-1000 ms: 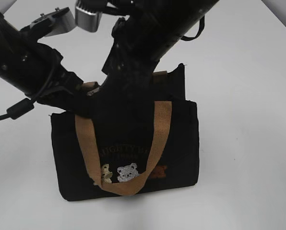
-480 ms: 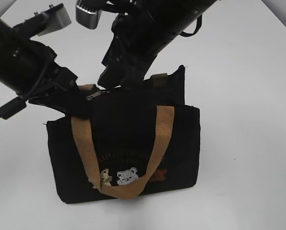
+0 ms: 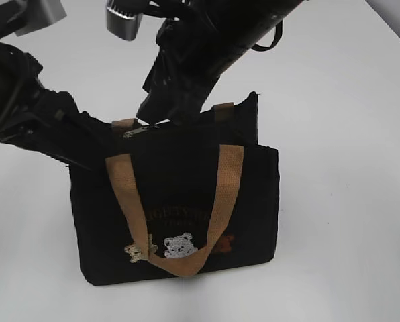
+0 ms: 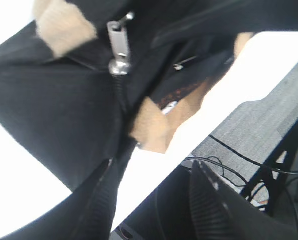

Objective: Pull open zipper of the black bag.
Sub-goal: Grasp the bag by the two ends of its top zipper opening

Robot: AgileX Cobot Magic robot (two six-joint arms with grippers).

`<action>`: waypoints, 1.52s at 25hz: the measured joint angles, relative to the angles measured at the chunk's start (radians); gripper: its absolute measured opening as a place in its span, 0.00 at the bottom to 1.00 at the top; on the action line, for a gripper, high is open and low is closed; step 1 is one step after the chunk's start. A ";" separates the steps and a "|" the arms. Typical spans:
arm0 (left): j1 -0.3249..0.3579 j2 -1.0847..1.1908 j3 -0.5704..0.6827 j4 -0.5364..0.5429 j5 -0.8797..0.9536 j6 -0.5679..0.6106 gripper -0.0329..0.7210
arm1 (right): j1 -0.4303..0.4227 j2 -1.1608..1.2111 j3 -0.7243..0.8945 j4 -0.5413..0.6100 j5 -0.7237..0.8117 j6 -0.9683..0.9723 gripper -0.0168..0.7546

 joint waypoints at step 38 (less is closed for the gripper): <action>-0.001 0.068 -0.006 0.092 -0.066 -0.012 0.54 | 0.000 0.000 0.000 0.000 -0.008 0.004 0.49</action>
